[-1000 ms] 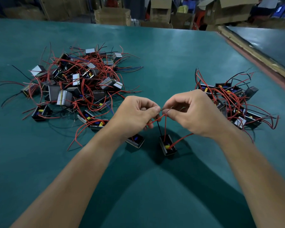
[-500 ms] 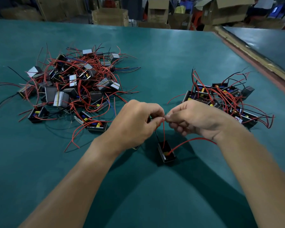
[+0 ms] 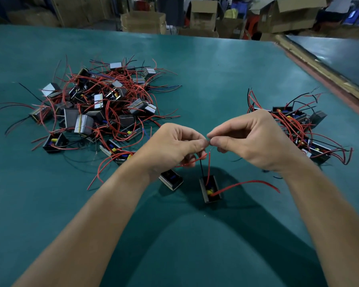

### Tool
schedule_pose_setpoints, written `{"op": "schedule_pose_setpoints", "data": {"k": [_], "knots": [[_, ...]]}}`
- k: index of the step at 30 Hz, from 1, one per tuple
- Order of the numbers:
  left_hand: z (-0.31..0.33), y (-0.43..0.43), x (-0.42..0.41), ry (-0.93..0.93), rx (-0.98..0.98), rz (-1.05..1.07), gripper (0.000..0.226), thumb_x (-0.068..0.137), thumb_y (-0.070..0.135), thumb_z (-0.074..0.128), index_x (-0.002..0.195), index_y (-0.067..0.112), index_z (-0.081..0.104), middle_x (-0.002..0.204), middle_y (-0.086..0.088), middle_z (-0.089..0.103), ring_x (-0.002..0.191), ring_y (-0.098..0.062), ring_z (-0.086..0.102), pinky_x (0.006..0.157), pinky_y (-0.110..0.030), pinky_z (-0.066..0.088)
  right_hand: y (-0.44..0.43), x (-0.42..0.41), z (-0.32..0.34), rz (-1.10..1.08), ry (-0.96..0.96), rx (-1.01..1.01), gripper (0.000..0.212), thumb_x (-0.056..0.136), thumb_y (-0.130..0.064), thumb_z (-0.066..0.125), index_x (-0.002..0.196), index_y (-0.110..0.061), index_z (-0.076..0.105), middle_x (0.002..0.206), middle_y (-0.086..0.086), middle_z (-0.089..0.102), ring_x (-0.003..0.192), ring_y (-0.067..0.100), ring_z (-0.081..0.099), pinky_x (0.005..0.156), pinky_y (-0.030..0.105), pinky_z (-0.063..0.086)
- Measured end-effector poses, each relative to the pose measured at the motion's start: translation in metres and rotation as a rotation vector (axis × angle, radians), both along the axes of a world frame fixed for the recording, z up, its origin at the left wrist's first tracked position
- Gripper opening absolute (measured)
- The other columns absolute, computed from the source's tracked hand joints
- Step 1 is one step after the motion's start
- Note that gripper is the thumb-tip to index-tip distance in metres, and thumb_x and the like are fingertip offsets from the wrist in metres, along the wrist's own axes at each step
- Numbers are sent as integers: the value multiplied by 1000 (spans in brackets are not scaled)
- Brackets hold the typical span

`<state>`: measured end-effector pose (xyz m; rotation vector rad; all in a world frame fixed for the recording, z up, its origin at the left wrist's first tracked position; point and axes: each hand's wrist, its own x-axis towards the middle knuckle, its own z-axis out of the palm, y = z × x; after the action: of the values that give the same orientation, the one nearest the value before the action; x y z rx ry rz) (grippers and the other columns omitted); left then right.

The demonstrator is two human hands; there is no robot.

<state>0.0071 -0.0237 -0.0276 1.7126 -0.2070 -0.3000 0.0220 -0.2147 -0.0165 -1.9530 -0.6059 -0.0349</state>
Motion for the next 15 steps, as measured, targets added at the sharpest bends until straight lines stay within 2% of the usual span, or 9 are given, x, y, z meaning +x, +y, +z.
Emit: {"op": "schedule_pose_setpoints", "data": {"k": [6,9,11,15], "knots": [[-3,-1,-1,1,32,-68,16,93,11,62,79,8,70,64,-2,66,47,-9,51,48,-16,43,0,-1,1,22,44,-33,16,84,-1,75,74,-14,75,61,0,70,54,5,61,54,15,49],[-5,-3,-1,-88,87,-34,17,93,13,64,78,5,69,62,0,66,45,-8,50,48,-15,42,0,0,0,-8,106,-87,16,88,-4,71,73,-7,71,62,6,70,56,14,63,57,28,54],[-6,-5,-2,-180,146,-24,18,94,10,63,77,6,69,61,2,66,45,-9,49,47,-16,41,2,0,-1,-33,209,-72,20,91,-5,68,70,-7,69,58,5,67,53,14,61,54,28,55],[-6,-7,-4,-320,175,-31,19,92,4,63,75,12,69,60,5,66,47,-6,48,48,-20,40,6,2,1,-78,550,59,26,91,-5,63,65,-9,63,53,1,60,42,9,53,44,21,49]]}}
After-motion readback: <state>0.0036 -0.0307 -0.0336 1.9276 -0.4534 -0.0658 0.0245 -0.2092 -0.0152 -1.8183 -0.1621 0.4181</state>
